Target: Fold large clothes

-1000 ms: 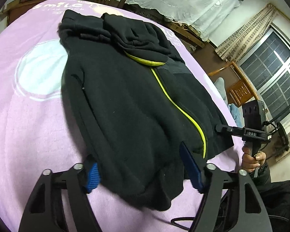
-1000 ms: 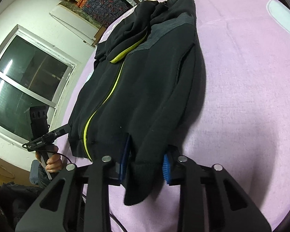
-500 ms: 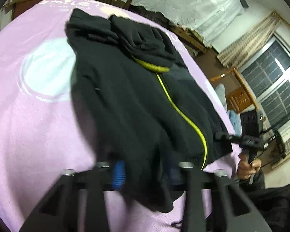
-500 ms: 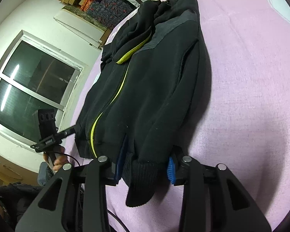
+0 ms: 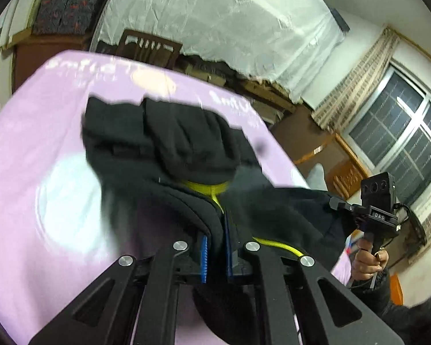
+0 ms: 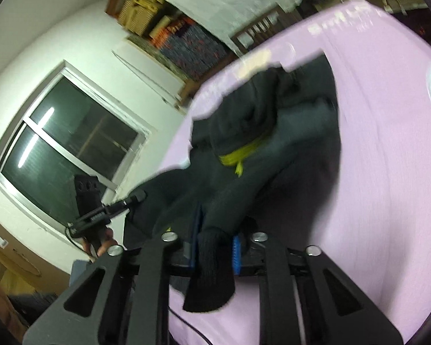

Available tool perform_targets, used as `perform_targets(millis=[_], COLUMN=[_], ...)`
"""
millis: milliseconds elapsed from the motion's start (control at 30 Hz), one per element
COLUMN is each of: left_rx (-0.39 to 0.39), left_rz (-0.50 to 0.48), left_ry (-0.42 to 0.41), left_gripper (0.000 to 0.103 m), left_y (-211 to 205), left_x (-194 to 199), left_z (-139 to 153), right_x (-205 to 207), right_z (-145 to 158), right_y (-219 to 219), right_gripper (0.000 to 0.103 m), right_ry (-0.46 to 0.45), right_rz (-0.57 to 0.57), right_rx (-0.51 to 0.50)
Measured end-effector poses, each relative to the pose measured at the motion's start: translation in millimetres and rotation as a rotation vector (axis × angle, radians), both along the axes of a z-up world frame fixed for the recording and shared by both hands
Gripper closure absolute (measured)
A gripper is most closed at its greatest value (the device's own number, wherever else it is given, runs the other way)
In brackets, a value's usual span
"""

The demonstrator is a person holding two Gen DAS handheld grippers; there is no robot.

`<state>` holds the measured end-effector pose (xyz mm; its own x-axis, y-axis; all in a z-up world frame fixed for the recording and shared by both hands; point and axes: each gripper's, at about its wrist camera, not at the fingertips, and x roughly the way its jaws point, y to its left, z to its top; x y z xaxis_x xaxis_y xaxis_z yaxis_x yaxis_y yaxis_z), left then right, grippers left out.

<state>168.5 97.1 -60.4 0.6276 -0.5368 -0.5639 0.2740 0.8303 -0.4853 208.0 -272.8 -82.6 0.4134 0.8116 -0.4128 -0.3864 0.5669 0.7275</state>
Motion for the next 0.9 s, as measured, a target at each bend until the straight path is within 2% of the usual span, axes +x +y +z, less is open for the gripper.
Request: perform_targets(millis=[167,267,333,400,533,600,633,700,800,867,900], left_rx=[-0.005,-0.019,-0.048,-0.068,-0.016,-0.015,-0.017,-0.015,-0.032,-0.044,-0.048], left_rz=[0.067,0.133,0.186,0.212,0.216,0.202,0.198,0.189,0.194,0.201,0.209], left_ry=[-0.019,0.022,0.076,0.135,0.235,0.194,0.196,0.193,0.204,0.179,0.157], left_gripper=[0.094,0.094,0.093,0.093,0.093,0.093,0.093,0.092,0.090,0.088,0.078], left_y=[11,25,39,49,45,46,48,49,50,53,55], left_x=[60,109,150,180,224,225,224,224,217,206,200], left_z=[18,8,-9,-31,-88,-89,-89,-89,-85,-72,-64], right_x=[74,126,166,197,254,263,263,264,259,251,246], right_z=[22,21,13,-2,-73,-107,-115,-114,-105,-91,-83], right_y=[11,16,18,22,33,31,29,28,28,24,19], right_gripper=[0.089,0.089,0.089,0.088,0.088,0.089,0.090,0.089,0.083,0.065,0.047], right_ry=[0.015,0.040,0.074,0.105,0.252,0.304,0.300,0.297,0.284,0.262,0.242], right_rz=[-0.054,-0.110,-0.153,-0.191,-0.244,-0.251,-0.249,-0.228,-0.228,-0.216,-0.210], right_rx=[0.044,0.059,0.068,0.059,0.020,0.069,0.109,0.107,0.089,0.127,0.153])
